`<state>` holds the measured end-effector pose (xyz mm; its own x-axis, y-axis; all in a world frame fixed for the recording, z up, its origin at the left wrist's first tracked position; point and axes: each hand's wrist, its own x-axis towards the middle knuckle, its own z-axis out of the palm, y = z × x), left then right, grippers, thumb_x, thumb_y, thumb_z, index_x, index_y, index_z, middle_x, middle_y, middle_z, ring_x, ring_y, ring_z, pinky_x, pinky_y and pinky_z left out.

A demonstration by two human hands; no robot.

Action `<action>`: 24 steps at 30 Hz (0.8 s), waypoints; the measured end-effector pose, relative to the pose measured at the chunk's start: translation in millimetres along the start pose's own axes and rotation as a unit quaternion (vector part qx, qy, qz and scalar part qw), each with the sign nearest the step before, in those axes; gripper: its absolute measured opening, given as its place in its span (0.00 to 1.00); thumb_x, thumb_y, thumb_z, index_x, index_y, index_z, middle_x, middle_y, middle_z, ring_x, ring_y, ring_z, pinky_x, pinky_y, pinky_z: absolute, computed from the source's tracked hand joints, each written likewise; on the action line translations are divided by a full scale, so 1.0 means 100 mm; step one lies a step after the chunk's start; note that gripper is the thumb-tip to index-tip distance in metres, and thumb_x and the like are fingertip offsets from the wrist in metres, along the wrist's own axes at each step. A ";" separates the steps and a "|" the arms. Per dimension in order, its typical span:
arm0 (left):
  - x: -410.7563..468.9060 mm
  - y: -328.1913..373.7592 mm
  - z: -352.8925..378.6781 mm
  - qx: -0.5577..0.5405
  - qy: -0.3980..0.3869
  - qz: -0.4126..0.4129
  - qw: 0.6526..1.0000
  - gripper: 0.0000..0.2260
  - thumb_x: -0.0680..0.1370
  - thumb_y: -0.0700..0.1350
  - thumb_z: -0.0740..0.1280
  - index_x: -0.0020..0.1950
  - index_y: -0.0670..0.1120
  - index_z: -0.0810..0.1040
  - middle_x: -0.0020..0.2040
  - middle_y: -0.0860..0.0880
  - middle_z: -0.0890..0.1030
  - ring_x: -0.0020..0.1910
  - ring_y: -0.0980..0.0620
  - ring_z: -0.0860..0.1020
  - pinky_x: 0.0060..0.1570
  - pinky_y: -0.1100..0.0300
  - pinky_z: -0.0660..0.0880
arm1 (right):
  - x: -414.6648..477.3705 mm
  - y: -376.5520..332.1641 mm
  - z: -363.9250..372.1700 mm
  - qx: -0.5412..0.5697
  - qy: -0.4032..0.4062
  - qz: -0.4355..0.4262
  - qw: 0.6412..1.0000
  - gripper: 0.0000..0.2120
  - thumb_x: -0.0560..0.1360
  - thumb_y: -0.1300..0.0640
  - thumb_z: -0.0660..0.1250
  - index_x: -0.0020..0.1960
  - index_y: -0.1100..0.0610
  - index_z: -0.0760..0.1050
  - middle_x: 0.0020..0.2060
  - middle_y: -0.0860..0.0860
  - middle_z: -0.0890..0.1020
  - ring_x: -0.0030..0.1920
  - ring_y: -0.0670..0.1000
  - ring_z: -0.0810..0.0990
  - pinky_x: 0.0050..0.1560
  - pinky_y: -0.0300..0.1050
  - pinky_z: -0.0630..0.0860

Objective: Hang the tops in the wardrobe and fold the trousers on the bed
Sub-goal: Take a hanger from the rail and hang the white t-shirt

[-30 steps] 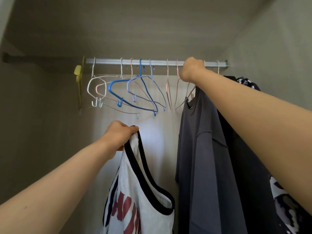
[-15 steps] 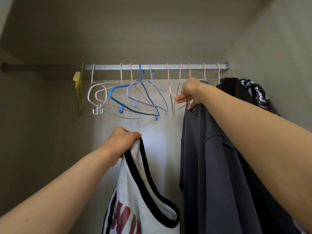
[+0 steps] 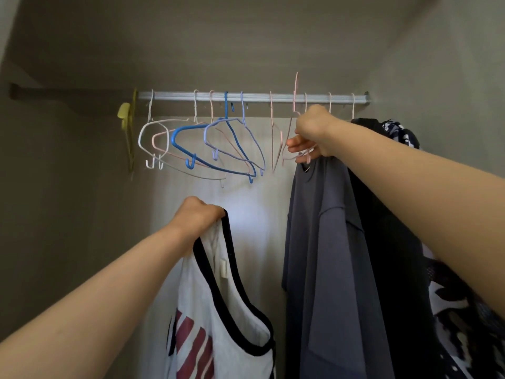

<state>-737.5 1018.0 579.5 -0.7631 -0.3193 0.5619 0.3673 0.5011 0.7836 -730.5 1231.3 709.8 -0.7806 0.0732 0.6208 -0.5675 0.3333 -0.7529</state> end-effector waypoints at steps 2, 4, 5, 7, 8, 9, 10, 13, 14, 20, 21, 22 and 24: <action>-0.07 0.03 0.01 0.005 0.006 -0.004 1.000 0.11 0.75 0.44 0.70 0.44 0.37 0.74 0.36 0.42 0.73 0.33 0.44 0.73 0.35 0.59 0.69 | -0.13 0.02 -0.04 -0.004 -0.009 0.009 1.000 0.13 0.82 0.61 0.47 0.61 0.63 0.67 0.28 0.55 0.78 0.30 0.50 0.77 0.33 0.52 0.77; -0.18 0.10 0.03 0.059 0.025 0.013 0.998 0.15 0.76 0.45 0.69 0.36 0.40 0.70 0.31 0.44 0.69 0.29 0.46 0.68 0.31 0.59 0.63 | -0.28 0.03 -0.09 -0.011 -0.023 0.026 0.999 0.10 0.83 0.59 0.49 0.53 0.62 0.68 0.30 0.55 0.76 0.29 0.50 0.76 0.34 0.54 0.77; -0.25 0.13 0.04 0.109 0.041 0.026 0.993 0.17 0.78 0.46 0.68 0.33 0.41 0.67 0.29 0.45 0.66 0.29 0.45 0.66 0.29 0.57 0.61 | -0.36 0.04 -0.13 -0.014 -0.030 0.035 0.999 0.11 0.83 0.58 0.50 0.49 0.62 0.68 0.30 0.55 0.75 0.29 0.50 0.75 0.33 0.54 0.78; -0.41 0.22 0.06 0.200 0.067 0.043 0.976 0.18 0.80 0.47 0.65 0.35 0.37 0.71 0.31 0.38 0.71 0.36 0.38 0.73 0.34 0.53 0.66 | -0.53 0.10 -0.24 -0.005 -0.043 0.041 0.998 0.14 0.83 0.56 0.52 0.43 0.61 0.68 0.31 0.54 0.75 0.29 0.50 0.75 0.29 0.52 0.78; -0.48 0.24 0.06 0.226 0.073 0.047 0.970 0.19 0.80 0.48 0.65 0.39 0.33 0.74 0.38 0.34 0.75 0.43 0.35 0.75 0.39 0.52 0.68 | -0.61 0.15 -0.29 0.001 -0.053 0.036 0.998 0.14 0.83 0.55 0.52 0.42 0.60 0.68 0.31 0.54 0.75 0.29 0.49 0.75 0.29 0.51 0.78; -0.54 0.25 0.07 0.244 0.076 0.047 0.966 0.20 0.81 0.49 0.64 0.41 0.32 0.74 0.43 0.33 0.77 0.46 0.34 0.75 0.41 0.52 0.69 | -0.71 0.20 -0.35 0.006 -0.063 0.028 0.998 0.14 0.83 0.55 0.52 0.42 0.60 0.68 0.30 0.53 0.74 0.29 0.49 0.75 0.30 0.51 0.79; -0.62 0.25 0.07 0.262 0.077 0.044 0.961 0.20 0.81 0.50 0.64 0.40 0.33 0.74 0.45 0.32 0.77 0.46 0.35 0.75 0.41 0.53 0.67 | -0.81 0.25 -0.41 0.010 -0.072 0.023 0.997 0.13 0.83 0.56 0.51 0.44 0.60 0.68 0.30 0.53 0.74 0.29 0.49 0.75 0.31 0.51 0.79; -0.85 0.22 0.07 0.290 0.075 0.022 0.954 0.21 0.81 0.51 0.64 0.34 0.40 0.68 0.36 0.39 0.72 0.39 0.39 0.73 0.40 0.56 0.66 | -1.13 0.36 -0.60 0.027 -0.091 0.030 0.995 0.12 0.83 0.57 0.51 0.46 0.60 0.69 0.30 0.53 0.75 0.29 0.49 0.76 0.29 0.48 0.80; -0.93 0.22 0.07 0.295 0.076 0.013 0.952 0.21 0.81 0.52 0.64 0.33 0.41 0.67 0.35 0.41 0.72 0.35 0.42 0.72 0.39 0.56 0.65 | -1.23 0.39 -0.68 0.034 -0.098 0.031 0.994 0.11 0.83 0.58 0.51 0.46 0.59 0.69 0.30 0.54 0.74 0.29 0.49 0.76 0.30 0.49 0.80; -1.41 0.08 0.02 0.399 0.084 -0.001 0.913 0.20 0.80 0.55 0.64 0.39 0.40 0.71 0.38 0.41 0.75 0.40 0.39 0.75 0.41 0.53 0.70 | -1.81 0.64 -1.02 0.066 -0.150 -0.001 0.986 0.07 0.82 0.59 0.55 0.55 0.57 0.71 0.31 0.54 0.75 0.30 0.51 0.78 0.39 0.54 0.83; -1.49 0.04 0.01 0.423 0.084 -0.003 0.902 0.19 0.80 0.56 0.63 0.41 0.40 0.72 0.39 0.42 0.74 0.42 0.38 0.76 0.41 0.52 0.71 | -1.89 0.70 -1.04 0.071 -0.161 0.007 0.984 0.07 0.82 0.59 0.56 0.55 0.58 0.72 0.30 0.54 0.76 0.28 0.50 0.78 0.37 0.53 0.83; -1.57 0.00 -0.01 0.439 0.079 -0.008 0.895 0.19 0.80 0.56 0.63 0.42 0.40 0.73 0.39 0.42 0.75 0.41 0.39 0.76 0.41 0.52 0.72 | -1.98 0.77 -1.06 0.081 -0.171 0.016 0.982 0.07 0.81 0.60 0.56 0.53 0.58 0.73 0.28 0.54 0.76 0.26 0.49 0.78 0.35 0.53 0.83; -1.71 -0.09 -0.05 0.455 0.065 -0.018 0.888 0.20 0.80 0.56 0.63 0.39 0.40 0.72 0.38 0.42 0.76 0.38 0.40 0.76 0.37 0.54 0.72 | -2.18 0.90 -1.09 0.091 -0.193 0.014 0.977 0.07 0.81 0.61 0.57 0.50 0.58 0.74 0.23 0.52 0.76 0.23 0.47 0.77 0.36 0.54 0.83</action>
<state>-607.9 1063.9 477.7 -0.6755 -0.4099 0.6130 -0.2834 0.9117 0.2974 -583.2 1347.5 530.4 -0.8172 -0.2920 0.4969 -0.5541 0.1606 -0.8168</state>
